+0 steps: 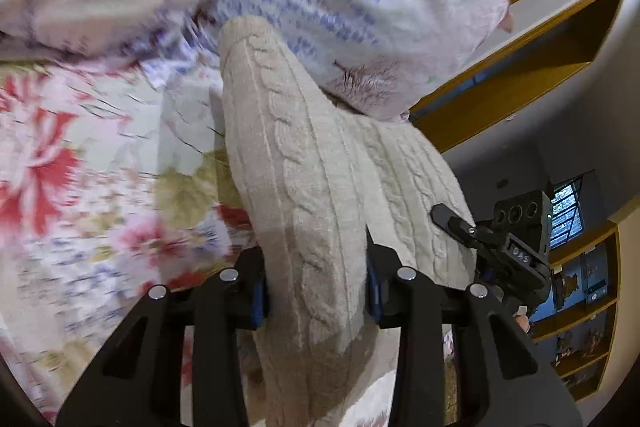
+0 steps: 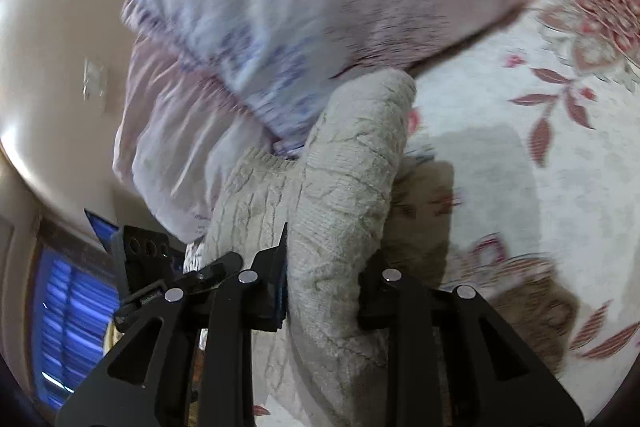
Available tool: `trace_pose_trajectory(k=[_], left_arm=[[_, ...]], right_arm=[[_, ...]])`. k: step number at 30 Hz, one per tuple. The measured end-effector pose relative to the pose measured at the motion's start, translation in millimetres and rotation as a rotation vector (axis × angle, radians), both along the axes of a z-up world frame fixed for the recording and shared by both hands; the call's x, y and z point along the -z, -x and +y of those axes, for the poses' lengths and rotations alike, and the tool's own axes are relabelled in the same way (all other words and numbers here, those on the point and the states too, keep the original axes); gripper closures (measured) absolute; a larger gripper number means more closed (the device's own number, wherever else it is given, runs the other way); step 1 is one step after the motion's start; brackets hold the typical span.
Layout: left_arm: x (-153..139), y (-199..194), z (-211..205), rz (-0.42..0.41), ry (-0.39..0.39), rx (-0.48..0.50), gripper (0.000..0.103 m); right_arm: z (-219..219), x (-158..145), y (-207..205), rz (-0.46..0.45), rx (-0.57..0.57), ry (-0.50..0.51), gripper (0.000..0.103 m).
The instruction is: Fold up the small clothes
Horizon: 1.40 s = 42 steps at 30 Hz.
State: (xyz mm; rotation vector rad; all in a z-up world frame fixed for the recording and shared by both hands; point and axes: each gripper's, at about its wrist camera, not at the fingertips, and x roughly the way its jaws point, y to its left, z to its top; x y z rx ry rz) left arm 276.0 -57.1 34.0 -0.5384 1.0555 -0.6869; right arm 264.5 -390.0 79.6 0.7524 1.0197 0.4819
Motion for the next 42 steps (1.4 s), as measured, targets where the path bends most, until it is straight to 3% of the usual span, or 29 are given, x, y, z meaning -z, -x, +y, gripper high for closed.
trace_pose_trajectory(k=[5, 9, 12, 13, 15, 17, 19, 23, 26, 29, 32, 33, 36, 38, 41, 42], left_arm=[[-18, 19, 66, -0.035, -0.027, -0.061, 0.066], [-21, 26, 116, -0.047, -0.104, -0.123, 0.065], [-1, 19, 146, 0.010, -0.186, -0.192, 0.061], [13, 14, 153, 0.054, -0.182, -0.207, 0.058], [31, 11, 163, 0.088, -0.135, -0.239, 0.045], [32, 13, 163, 0.061, -0.146, -0.245, 0.036], [24, 17, 158, 0.023, -0.226, -0.263, 0.029], [1, 39, 158, -0.104, -0.350, -0.314, 0.029], [-23, 71, 146, -0.264, -0.423, -0.323, 0.029], [-36, 91, 124, -0.363, -0.448, -0.263, 0.028], [-32, 103, 104, -0.398, -0.478, -0.166, 0.028], [-28, 101, 96, -0.394, -0.511, -0.146, 0.028], [-4, 89, 81, -0.321, -0.658, -0.128, 0.027], [8, 87, 90, -0.257, -0.627, -0.128, 0.024], [13, 82, 111, -0.154, -0.469, -0.170, 0.024], [10, 86, 116, -0.160, -0.451, -0.190, 0.024]], right_arm=[[47, -9, -15, -0.076, -0.083, 0.034, 0.079], [106, 3, -14, -0.113, -0.160, 0.107, 0.080], [144, 28, -18, -0.055, -0.204, 0.223, 0.080], [151, 36, -20, -0.031, -0.200, 0.268, 0.074], [151, 43, -24, 0.009, -0.180, 0.245, 0.070], [144, 42, -23, 0.033, -0.170, 0.223, 0.066], [139, 35, -17, 0.023, -0.157, 0.236, 0.066], [127, -1, 11, -0.146, -0.068, 0.337, 0.066], [139, -22, 30, -0.256, -0.131, 0.358, 0.066], [165, -21, 40, -0.277, -0.236, 0.401, 0.066], [184, -1, 40, -0.218, -0.284, 0.498, 0.066], [188, 11, 38, -0.176, -0.286, 0.538, 0.065], [187, 17, 39, -0.180, -0.249, 0.529, 0.064], [185, 17, 41, -0.183, -0.239, 0.533, 0.064], [188, 12, 49, -0.204, -0.234, 0.569, 0.062], [188, 7, 55, -0.215, -0.222, 0.576, 0.051]])
